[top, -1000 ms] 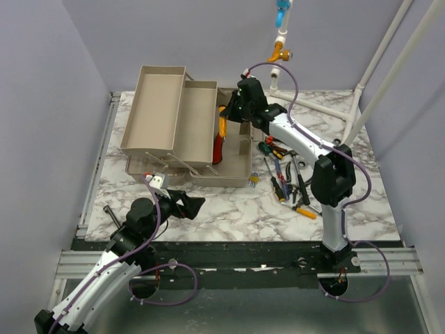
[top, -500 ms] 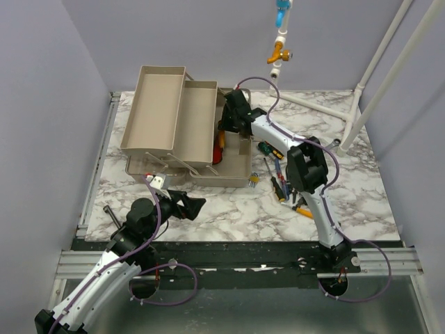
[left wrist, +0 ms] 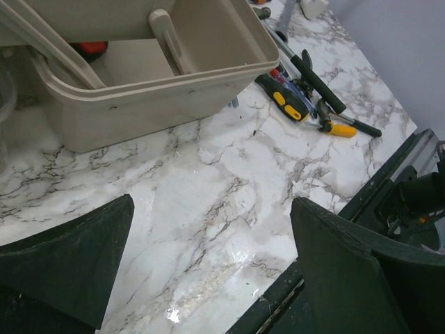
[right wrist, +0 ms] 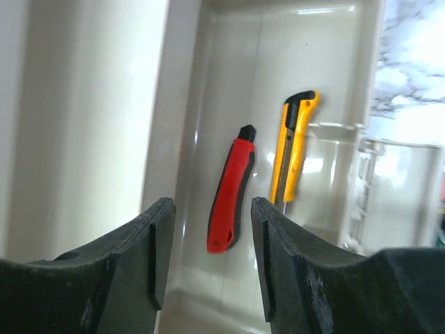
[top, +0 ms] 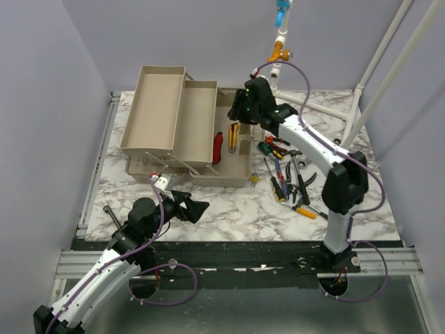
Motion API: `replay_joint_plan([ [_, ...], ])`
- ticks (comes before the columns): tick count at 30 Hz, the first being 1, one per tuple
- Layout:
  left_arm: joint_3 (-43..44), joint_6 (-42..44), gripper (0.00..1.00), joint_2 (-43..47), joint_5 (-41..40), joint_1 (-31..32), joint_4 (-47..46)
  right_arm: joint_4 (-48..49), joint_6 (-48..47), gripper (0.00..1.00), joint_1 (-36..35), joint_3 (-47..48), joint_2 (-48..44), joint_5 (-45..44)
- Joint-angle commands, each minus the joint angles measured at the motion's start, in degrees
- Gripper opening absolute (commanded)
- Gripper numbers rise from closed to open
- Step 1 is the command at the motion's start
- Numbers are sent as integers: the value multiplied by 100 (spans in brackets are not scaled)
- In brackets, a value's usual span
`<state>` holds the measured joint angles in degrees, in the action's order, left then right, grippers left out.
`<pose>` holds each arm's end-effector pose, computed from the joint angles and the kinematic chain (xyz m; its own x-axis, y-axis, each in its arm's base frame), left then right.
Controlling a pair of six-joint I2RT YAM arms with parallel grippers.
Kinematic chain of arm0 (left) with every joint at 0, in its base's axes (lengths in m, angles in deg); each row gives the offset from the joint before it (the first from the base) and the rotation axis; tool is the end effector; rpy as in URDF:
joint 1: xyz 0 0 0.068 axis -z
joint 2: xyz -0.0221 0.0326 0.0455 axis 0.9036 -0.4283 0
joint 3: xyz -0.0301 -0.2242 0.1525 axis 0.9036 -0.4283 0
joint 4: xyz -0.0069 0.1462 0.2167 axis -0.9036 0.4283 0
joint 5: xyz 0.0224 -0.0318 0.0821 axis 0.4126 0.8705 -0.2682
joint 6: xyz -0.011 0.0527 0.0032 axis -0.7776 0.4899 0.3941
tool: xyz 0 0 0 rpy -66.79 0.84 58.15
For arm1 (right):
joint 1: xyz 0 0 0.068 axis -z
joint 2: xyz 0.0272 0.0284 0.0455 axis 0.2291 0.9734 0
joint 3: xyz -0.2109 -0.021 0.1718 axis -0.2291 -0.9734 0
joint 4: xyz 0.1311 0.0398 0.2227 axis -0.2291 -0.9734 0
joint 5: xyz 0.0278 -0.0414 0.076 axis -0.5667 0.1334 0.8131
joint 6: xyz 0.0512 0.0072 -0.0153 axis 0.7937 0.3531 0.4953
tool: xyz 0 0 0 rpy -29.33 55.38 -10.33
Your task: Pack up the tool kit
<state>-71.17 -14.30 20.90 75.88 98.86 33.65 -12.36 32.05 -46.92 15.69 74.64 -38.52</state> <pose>0.0966 -0.0731 0.2003 -0.4690 -0.2828 -0.8367 0.5316 0.6661 -0.5231 0.3962 0.2589 0.3019 -0.6656 0.2236 -0.7120 -0.1186 0.9103 0.3967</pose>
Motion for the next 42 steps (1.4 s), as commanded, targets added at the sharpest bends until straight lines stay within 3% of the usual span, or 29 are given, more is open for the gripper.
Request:
replay_joint_plan([
  [1, 138, 142, 99, -264, 91, 307, -181, 1, -437, 54, -12, -960, -1208, -568],
  [9, 147, 149, 98, -353, -176, 987, -339, -422, -705, 56, 49, -3349, -2950, -1526],
  [14, 65, 29, 99, -283, -118, 1060, -432, -489, -515, 56, 56, -4395, -3582, -1310],
  [20, 7, 99, 98, -249, -128, 1076, -433, -511, -331, 53, 55, -5003, -3408, -1162],
  [37, -148, 38, 98, 32, -227, 1075, -437, -316, -336, 46, 54, -5323, -2364, -1053],
  [42, -156, 38, 98, 25, -198, 1078, -436, -152, -354, 35, 54, -5409, -2158, -745],
])
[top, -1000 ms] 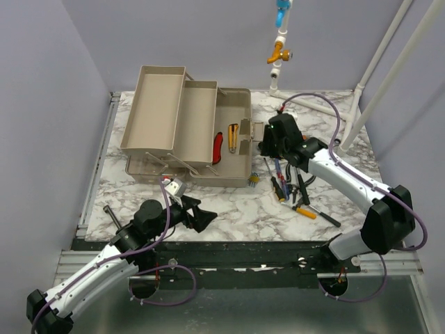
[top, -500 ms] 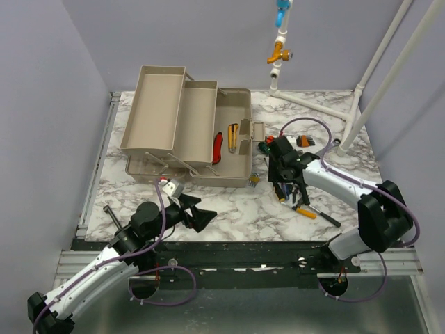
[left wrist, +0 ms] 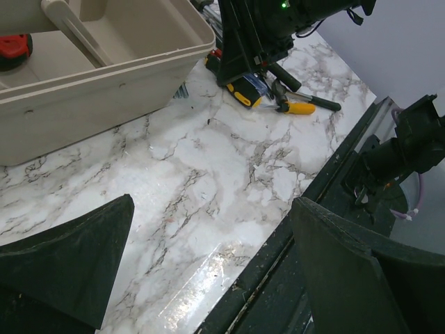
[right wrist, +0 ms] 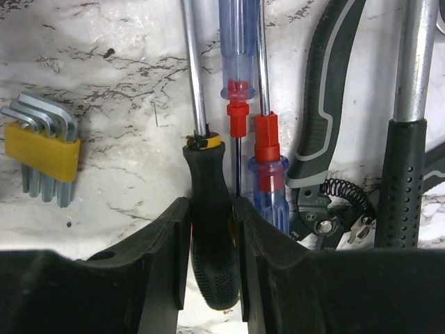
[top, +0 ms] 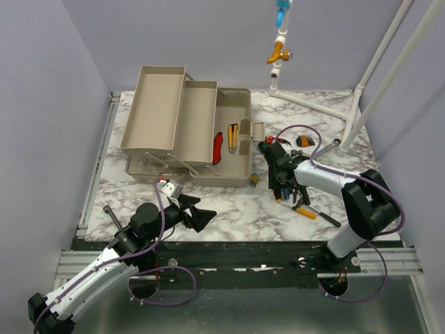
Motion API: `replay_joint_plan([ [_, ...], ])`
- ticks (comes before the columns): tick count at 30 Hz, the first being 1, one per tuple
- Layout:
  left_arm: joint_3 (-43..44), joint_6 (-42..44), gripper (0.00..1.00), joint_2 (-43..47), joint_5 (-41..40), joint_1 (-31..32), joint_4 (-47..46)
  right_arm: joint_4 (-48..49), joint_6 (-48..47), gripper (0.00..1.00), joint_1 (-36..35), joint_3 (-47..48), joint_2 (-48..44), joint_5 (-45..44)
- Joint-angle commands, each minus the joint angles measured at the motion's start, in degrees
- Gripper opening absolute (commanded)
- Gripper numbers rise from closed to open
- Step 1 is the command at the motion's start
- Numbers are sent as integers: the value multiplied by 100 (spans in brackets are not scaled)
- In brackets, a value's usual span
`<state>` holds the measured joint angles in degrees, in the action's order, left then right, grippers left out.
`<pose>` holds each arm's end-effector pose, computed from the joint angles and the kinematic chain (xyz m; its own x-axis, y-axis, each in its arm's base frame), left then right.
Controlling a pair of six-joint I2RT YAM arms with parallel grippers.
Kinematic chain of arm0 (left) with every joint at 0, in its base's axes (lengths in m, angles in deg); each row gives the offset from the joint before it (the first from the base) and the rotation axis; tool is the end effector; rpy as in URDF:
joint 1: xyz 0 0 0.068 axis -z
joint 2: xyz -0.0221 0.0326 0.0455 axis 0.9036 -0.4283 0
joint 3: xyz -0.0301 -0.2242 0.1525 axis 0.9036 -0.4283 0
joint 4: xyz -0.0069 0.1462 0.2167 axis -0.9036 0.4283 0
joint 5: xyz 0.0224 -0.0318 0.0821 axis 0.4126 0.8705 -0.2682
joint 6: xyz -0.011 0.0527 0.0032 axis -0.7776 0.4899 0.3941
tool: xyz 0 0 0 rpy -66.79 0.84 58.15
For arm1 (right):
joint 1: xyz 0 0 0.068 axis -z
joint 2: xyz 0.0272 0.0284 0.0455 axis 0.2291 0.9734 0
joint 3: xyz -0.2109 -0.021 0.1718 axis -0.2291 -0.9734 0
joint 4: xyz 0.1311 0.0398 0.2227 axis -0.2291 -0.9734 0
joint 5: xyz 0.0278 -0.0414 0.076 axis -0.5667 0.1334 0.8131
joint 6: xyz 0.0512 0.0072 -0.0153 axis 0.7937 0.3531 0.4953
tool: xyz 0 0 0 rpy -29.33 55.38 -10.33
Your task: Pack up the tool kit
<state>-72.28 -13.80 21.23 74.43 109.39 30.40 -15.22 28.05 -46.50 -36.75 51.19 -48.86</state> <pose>0.0830 -0.0896 0.2001 -0.4739 -0.2232 -0.8518 0.6518 0.5615 -0.5098 0.2535 0.1537 0.1672 -0.8842 -0.0087 -0.4670 0.0140 0.9989 -0.0451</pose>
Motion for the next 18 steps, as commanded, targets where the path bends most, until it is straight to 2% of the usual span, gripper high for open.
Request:
replay_joint_plan([
  [1, -45, -11, 99, -11, -58, 22, -112, 170, 42, 33, 11, -184, 218, 330],
  [3, -44, -13, 98, -25, -36, 17, -110, 195, 67, 31, 12, -189, 266, 346],
  [7, -45, -13, 98, -70, 32, 19, -252, 74, 182, 11, 12, -146, 31, 192],
  [12, 27, -268, 98, -270, 299, 23, -492, 39, 108, 8, 15, -127, -1074, 282],
  [18, 550, -1580, 99, -1110, 768, 32, -1253, 475, -184, 1, 10, -412, -2602, 1055],
])
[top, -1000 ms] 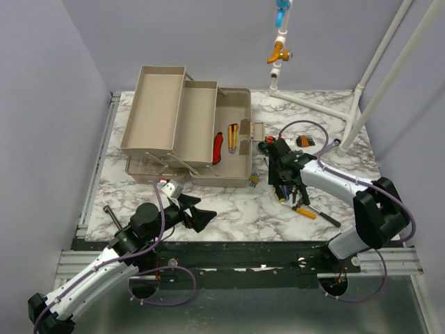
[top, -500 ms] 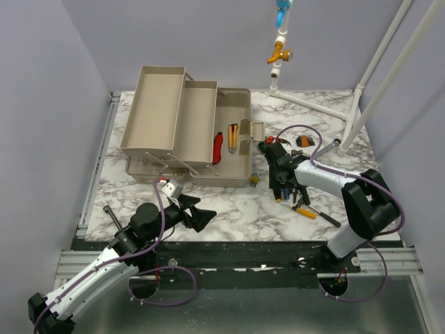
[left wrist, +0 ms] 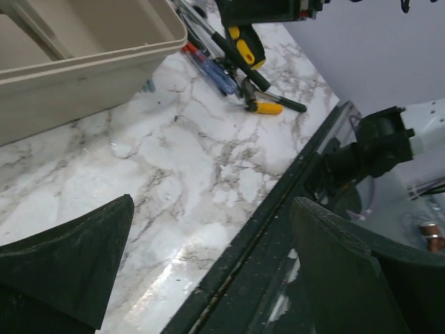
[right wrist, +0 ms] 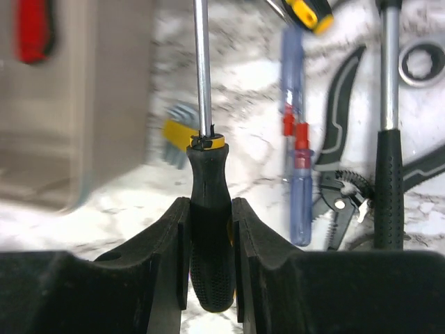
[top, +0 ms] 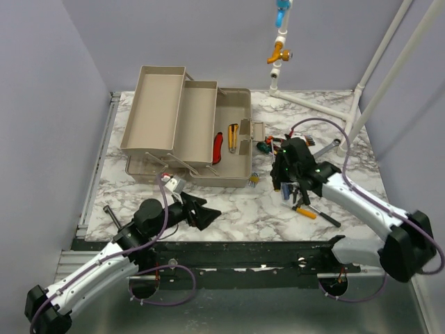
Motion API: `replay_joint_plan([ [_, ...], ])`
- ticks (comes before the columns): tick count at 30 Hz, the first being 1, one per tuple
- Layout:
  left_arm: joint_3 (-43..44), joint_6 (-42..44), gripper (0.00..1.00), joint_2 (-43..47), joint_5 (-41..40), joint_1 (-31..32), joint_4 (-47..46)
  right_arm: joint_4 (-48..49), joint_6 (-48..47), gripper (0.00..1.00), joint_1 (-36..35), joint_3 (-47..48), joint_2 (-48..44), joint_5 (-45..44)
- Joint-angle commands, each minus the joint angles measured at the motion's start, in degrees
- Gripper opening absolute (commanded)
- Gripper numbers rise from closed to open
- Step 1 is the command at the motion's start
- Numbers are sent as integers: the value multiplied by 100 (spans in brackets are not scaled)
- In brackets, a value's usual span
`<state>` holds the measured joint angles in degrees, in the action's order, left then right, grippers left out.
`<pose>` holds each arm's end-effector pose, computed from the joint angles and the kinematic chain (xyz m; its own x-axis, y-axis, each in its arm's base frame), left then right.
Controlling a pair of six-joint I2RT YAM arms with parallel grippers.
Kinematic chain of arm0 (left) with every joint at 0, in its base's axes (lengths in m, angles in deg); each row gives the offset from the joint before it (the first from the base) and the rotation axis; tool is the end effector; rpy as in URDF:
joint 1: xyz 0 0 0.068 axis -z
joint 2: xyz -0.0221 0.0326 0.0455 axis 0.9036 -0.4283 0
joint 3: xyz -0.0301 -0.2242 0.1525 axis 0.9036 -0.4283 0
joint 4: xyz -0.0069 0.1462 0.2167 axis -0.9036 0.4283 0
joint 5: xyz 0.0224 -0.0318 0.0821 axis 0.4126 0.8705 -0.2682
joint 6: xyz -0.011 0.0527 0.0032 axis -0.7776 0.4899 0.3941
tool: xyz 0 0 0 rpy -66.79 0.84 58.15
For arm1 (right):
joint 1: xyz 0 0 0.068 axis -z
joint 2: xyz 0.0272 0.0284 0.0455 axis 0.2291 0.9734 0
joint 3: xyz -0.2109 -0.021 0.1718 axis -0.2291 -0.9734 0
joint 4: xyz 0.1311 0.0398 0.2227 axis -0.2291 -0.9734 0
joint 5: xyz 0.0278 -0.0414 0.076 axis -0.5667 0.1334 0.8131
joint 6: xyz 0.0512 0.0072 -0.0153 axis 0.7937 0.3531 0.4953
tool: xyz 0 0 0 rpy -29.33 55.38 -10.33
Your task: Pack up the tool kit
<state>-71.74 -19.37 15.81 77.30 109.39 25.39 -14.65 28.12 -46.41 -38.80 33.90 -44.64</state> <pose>0.0882 -0.0972 0.2029 -0.5503 -0.2544 -0.7953 0.6270 0.5031 -0.5948 0.2258 0.1381 0.2357 -0.7779 0.0749 -0.6240 -0.0319 0.9869 0.1582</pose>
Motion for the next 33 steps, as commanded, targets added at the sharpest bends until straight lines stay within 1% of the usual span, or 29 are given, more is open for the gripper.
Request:
replay_joint_plan([
  [1, 677, -1146, 98, -788, 504, 25, -762, 564, -242, 1, 3, -290, -1084, 888],
  [6, 1447, -1476, 98, -1643, 719, 37, -946, 1560, -443, 1, -3, -761, -2152, 2253],
  [9, 1730, -1568, 99, -2056, 747, 63, -1202, 2121, -327, 1, -5, -1002, -2542, 2945],
  [12, 1968, -1615, 92, -2492, 832, 123, -1520, 2549, -164, 1, -5, -1146, -2635, 3601],
  [16, 2234, -1665, 90, -3031, 792, 259, -1798, 3195, 129, 1, -5, -1232, -2524, 4325],
  [19, 2409, -1603, 83, -3360, 740, 321, -1979, 3531, 350, 1, -8, -1296, -2472, 4606],
  [27, 2917, -1341, 78, -3903, 374, 396, -1976, 3700, 473, 1, -3, -1260, -2394, 4848],
  [31, 3117, -1338, 70, -4128, 263, 403, -2087, 3777, 524, 1, -5, -1262, -2375, 4965],
  [33, 3176, -1356, 61, -4238, 227, 412, -2154, 3807, 533, 1, -5, -1272, -2401, 4993],
])
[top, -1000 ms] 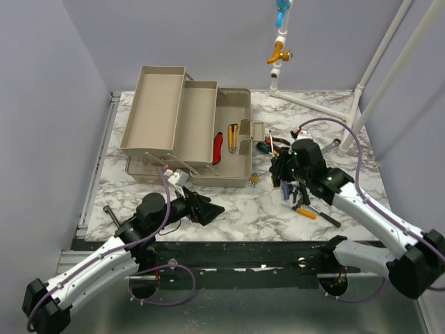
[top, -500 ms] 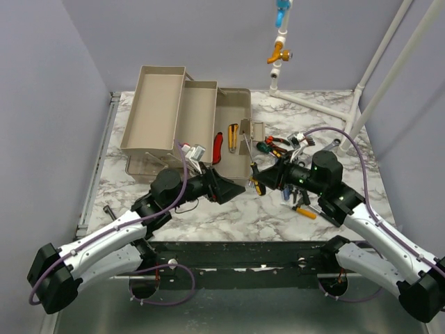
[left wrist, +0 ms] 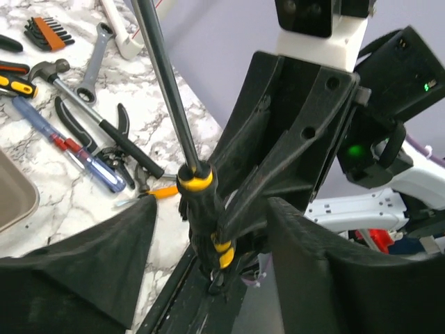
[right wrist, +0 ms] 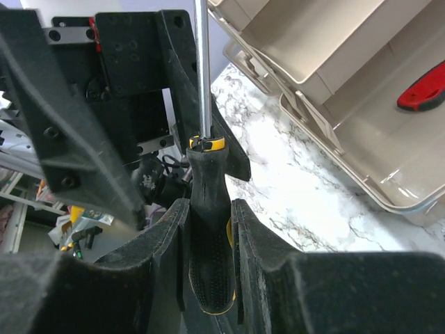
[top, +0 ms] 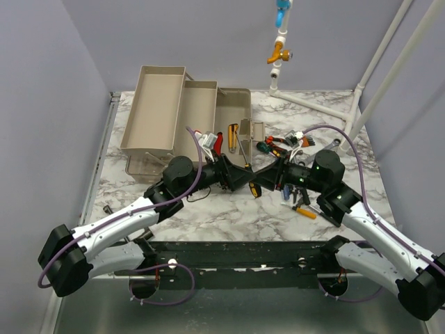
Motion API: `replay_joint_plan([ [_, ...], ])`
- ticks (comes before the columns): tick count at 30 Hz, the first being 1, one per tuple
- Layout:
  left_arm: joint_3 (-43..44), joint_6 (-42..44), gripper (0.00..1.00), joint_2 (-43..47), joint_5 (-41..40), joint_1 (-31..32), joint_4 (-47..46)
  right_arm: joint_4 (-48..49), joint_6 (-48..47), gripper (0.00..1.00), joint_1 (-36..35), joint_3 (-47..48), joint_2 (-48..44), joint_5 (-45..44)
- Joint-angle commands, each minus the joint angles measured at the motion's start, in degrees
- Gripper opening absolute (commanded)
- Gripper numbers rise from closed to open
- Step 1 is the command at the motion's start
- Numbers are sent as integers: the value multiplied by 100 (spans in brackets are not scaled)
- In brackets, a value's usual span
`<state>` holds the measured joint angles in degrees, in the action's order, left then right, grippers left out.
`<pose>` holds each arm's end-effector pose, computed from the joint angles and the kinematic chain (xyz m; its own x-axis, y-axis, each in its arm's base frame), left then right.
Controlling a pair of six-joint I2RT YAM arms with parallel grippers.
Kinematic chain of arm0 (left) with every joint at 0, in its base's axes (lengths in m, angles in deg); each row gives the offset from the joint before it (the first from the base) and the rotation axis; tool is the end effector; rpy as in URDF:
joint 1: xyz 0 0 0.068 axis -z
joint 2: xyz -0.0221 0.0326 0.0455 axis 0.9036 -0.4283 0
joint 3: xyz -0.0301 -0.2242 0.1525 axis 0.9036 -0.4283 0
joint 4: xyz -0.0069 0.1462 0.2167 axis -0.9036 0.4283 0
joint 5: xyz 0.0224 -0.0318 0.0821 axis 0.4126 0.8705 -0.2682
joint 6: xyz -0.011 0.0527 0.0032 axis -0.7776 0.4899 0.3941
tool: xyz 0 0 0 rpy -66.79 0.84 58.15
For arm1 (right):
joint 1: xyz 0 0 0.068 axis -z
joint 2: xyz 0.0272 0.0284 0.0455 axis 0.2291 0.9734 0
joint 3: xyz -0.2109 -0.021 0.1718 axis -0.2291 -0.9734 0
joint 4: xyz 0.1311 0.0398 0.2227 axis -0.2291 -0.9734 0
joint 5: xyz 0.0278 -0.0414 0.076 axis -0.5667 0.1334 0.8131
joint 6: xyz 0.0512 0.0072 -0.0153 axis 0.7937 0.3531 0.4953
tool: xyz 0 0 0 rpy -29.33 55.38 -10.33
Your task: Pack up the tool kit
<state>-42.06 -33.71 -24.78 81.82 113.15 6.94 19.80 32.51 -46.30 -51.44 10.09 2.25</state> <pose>0.1560 -0.1911 0.3100 -0.6839 -0.3346 -0.6484 0.5888 0.2717 -0.7612 0.1633 0.1300 0.3087 -0.5930 0.1740 -0.7862 -0.7064 0.3563 0.6117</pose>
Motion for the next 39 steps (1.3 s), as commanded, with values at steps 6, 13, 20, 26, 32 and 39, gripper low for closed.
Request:
replay_joint_plan([
  [6, 303, -24, 42, -432, -376, 44, -427, 413, 98, 1, -15, -34, -44, 413],
  [13, 408, -60, 11, -586, -584, 44, -495, 427, 54, 1, -16, -100, -43, 446],
  [20, 598, 221, 0, -549, -755, 36, -84, 237, -74, 34, -12, -11, -42, 286],
  [26, 1569, 1227, 0, 43, -1806, -363, 2461, -282, -248, 74, -16, 57, -424, -630],
  [32, 3405, 2504, 0, 31, -2644, -1437, 5291, -880, -514, 74, -16, 144, -667, -1391],
  [39, 5502, 3583, 0, -1272, -3855, -2392, 7262, -1975, -529, 74, -16, 677, -163, -3147],
])
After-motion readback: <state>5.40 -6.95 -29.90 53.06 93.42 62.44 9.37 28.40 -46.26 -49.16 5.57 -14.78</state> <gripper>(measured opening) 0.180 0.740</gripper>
